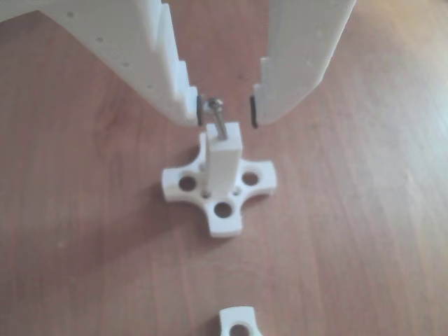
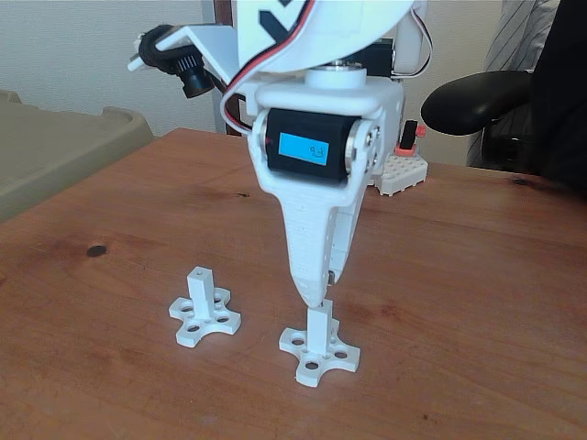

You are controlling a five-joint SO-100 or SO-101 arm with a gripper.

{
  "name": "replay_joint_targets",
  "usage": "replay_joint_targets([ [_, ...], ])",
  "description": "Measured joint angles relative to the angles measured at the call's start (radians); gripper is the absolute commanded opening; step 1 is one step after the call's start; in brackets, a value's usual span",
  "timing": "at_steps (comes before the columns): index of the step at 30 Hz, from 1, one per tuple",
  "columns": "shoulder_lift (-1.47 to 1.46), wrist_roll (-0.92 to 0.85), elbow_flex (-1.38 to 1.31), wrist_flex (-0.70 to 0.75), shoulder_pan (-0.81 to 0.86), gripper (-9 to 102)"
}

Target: Grab the screw and set it in the hole.

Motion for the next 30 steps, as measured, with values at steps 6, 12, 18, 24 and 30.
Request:
replay_joint_targets([
  [6, 0.000, -0.008, 0.000, 0.021, 0.000, 11],
  [12, 0.000, -0.009, 0.000, 0.029, 0.000, 13],
  [18, 0.000, -0.009, 0.000, 0.029, 0.000, 16],
  [24, 0.000, -0.009, 0.000, 0.029, 0.018, 17],
  [30, 0.002, -0.009, 0.000, 0.029, 0.038, 17],
])
